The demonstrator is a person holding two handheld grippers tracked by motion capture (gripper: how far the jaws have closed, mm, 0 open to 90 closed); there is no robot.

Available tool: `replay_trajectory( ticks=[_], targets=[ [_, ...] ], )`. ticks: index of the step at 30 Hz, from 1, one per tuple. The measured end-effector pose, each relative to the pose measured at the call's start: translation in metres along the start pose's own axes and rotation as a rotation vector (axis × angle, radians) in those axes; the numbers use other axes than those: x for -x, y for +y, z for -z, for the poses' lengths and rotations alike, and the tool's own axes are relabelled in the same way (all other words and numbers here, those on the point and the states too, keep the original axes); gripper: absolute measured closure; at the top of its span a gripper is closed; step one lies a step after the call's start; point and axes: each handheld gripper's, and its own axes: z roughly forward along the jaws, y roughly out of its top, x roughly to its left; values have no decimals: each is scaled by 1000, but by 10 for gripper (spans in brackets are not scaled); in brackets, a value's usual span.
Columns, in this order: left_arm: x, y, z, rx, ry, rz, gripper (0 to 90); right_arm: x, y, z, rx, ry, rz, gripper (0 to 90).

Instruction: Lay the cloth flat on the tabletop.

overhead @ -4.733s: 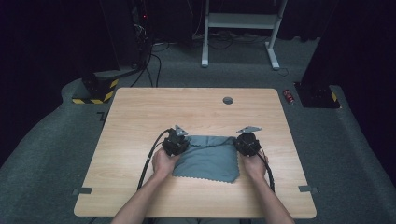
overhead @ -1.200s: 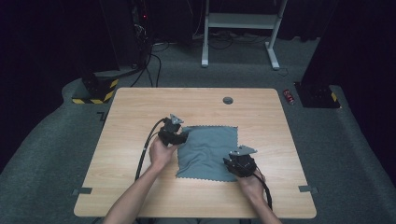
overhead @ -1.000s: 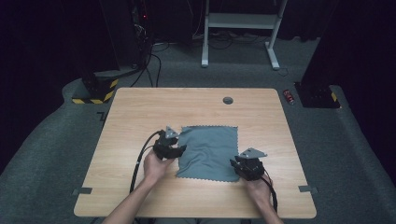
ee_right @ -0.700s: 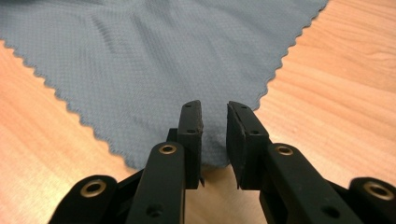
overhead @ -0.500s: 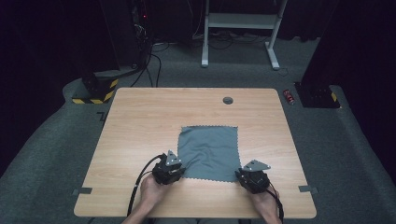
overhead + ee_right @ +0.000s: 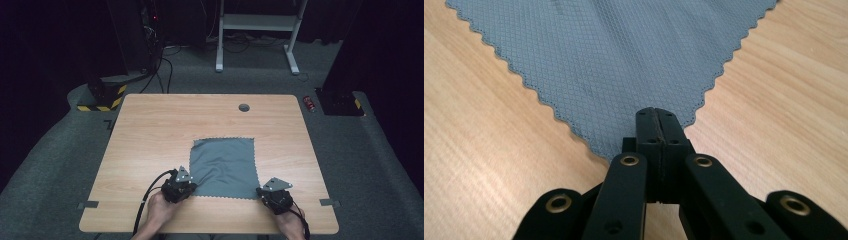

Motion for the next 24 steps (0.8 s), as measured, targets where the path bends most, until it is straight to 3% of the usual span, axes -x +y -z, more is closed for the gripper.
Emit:
replay_trajectory(
  ticks=[3,4,7,9,12,15,17,19,20,21,24],
  targets=[
    [-3,5,1,20,34,22,662,0,3,1,2,3,-18,874],
    [-11,11,2,57,40,54,630,0,6,1,24,9,-30,859],
    [-18,18,0,84,65,75,575,-5,15,0,65,16,-37,825],
    [-27,29,-10,76,115,74,546,-18,32,-11,88,46,-18,794],
    [-32,34,-18,59,140,71,541,-25,41,-24,86,69,-7,780],
    [-41,38,-31,21,208,48,542,-39,52,-43,79,92,-1,750],
    [-44,38,-33,16,225,45,545,-41,53,-46,77,91,10,742],
    [-50,36,-33,25,217,67,542,-45,55,-50,67,94,18,737],
    [-58,34,-33,38,211,112,536,-45,54,-50,69,94,23,733],
    [-61,33,-33,44,206,132,526,-44,54,-49,63,102,6,725],
    [-64,32,-32,42,215,145,509,-43,54,-48,54,113,14,704]
  ],
)
